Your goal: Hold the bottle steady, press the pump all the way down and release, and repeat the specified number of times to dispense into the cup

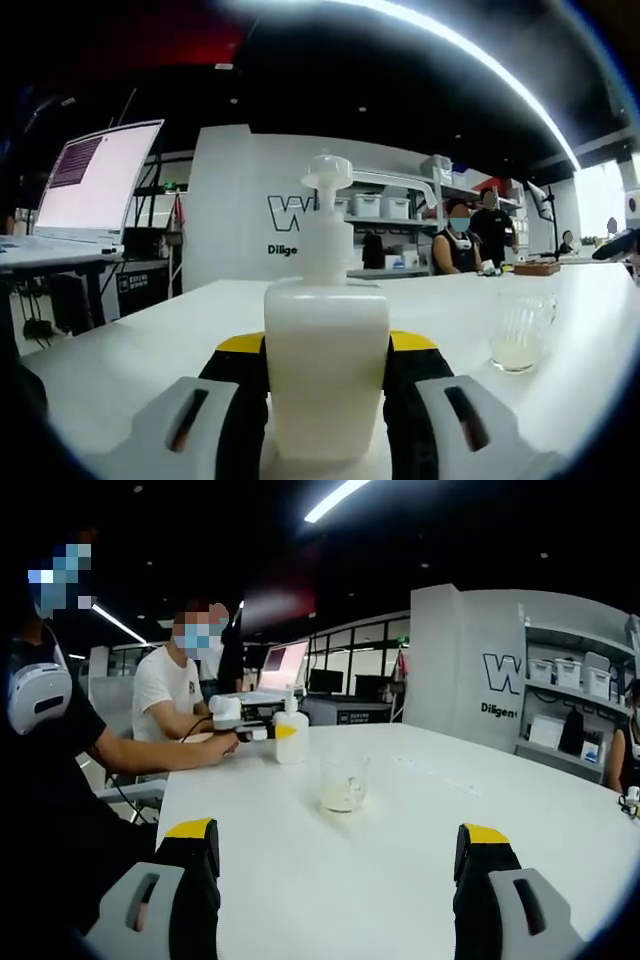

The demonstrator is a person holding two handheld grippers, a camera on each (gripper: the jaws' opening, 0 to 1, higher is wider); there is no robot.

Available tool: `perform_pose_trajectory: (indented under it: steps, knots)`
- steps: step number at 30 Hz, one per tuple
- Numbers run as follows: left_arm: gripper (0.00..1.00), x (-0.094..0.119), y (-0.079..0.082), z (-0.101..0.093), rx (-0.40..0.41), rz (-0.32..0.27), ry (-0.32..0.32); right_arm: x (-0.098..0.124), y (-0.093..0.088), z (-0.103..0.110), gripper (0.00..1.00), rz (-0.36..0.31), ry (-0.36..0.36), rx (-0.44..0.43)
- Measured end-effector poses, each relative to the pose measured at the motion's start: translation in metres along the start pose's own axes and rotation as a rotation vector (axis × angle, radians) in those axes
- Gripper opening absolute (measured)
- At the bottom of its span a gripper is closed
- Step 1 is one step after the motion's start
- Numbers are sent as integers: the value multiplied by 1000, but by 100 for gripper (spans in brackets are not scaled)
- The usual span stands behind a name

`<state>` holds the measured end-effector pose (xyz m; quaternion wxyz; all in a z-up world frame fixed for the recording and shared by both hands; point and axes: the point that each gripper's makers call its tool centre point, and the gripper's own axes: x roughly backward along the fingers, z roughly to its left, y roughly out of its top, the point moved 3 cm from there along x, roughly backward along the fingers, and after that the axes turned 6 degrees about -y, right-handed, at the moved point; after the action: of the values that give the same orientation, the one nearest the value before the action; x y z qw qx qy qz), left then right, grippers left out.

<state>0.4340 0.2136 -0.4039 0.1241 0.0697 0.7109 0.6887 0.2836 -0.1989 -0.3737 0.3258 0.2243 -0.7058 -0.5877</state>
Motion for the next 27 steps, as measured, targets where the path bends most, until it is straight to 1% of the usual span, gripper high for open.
perform_pose_trajectory:
  steps: [4, 5, 7, 17, 27]
  knots:
    - [42, -1, 0, 0, 0, 6, 0, -2, 0, 2, 99, 3, 2, 0]
    - [42, -1, 0, 0, 0, 8, -1, -2, 0, -3, 99, 3, 4, -1]
    - [42, -1, 0, 0, -1, 9, -1, -2, 0, -5, 99, 3, 5, -1]
    - [42, -7, 0, -5, -1, 27, -7, -3, 2, -6, 99, 1, 7, 1]
    - [42, -8, -1, -10, 0, 38, -17, -2, 2, -9, 99, 0, 4, 0]
